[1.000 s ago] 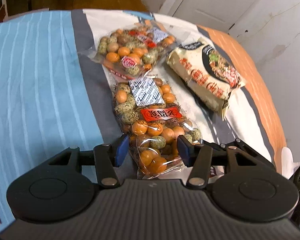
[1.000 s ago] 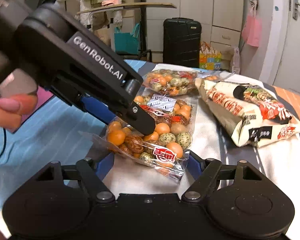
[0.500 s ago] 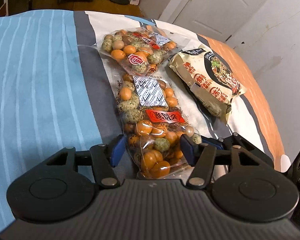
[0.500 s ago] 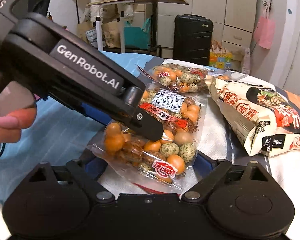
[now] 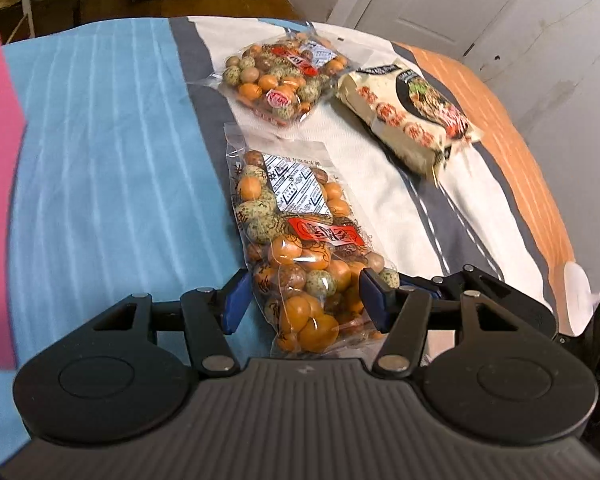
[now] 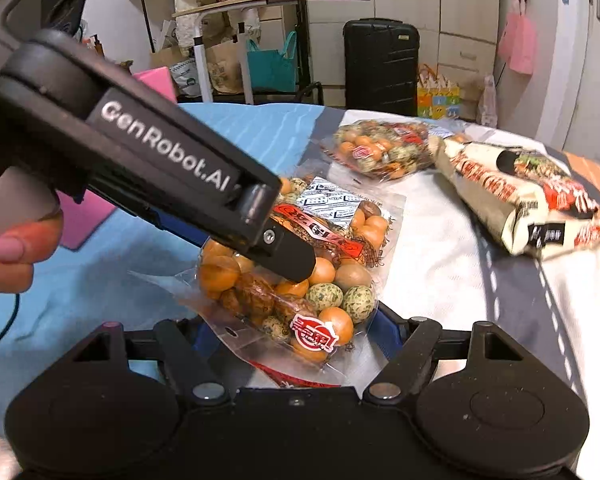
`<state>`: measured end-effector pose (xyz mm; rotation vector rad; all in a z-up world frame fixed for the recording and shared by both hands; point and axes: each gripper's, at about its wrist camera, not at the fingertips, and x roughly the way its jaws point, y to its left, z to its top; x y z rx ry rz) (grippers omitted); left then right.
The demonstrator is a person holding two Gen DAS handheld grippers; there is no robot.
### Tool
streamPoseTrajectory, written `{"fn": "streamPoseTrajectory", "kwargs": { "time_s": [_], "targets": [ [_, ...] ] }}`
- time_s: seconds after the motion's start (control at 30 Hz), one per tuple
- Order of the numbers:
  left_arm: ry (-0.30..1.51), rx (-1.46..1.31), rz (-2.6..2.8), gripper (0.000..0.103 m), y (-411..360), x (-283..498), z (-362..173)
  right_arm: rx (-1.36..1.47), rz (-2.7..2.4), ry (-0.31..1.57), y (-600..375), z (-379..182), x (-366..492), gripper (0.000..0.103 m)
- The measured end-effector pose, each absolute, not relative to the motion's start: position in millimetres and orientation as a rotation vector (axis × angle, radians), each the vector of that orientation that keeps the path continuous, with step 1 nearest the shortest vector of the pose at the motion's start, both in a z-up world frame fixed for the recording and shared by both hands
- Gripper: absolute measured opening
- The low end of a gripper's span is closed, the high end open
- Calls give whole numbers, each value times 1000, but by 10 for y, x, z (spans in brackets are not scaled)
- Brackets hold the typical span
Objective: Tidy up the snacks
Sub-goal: 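Carry the nut bag over the pink box with both tools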
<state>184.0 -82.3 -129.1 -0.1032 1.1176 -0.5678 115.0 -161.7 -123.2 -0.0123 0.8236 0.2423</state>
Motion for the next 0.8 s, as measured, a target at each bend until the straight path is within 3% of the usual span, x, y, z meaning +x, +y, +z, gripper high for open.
{"fn": "streamPoseTrajectory", "kwargs": {
  "time_s": [0.33, 0.8],
  "targets": [
    [1166, -127, -526, 57, -522, 1448, -1025, -27, 310, 884, -1406, -996, 945, 79],
    [1069, -220, -498, 58, -9, 982, -453, -184, 395, 810, -1023, -437, 713, 79]
  ]
}}
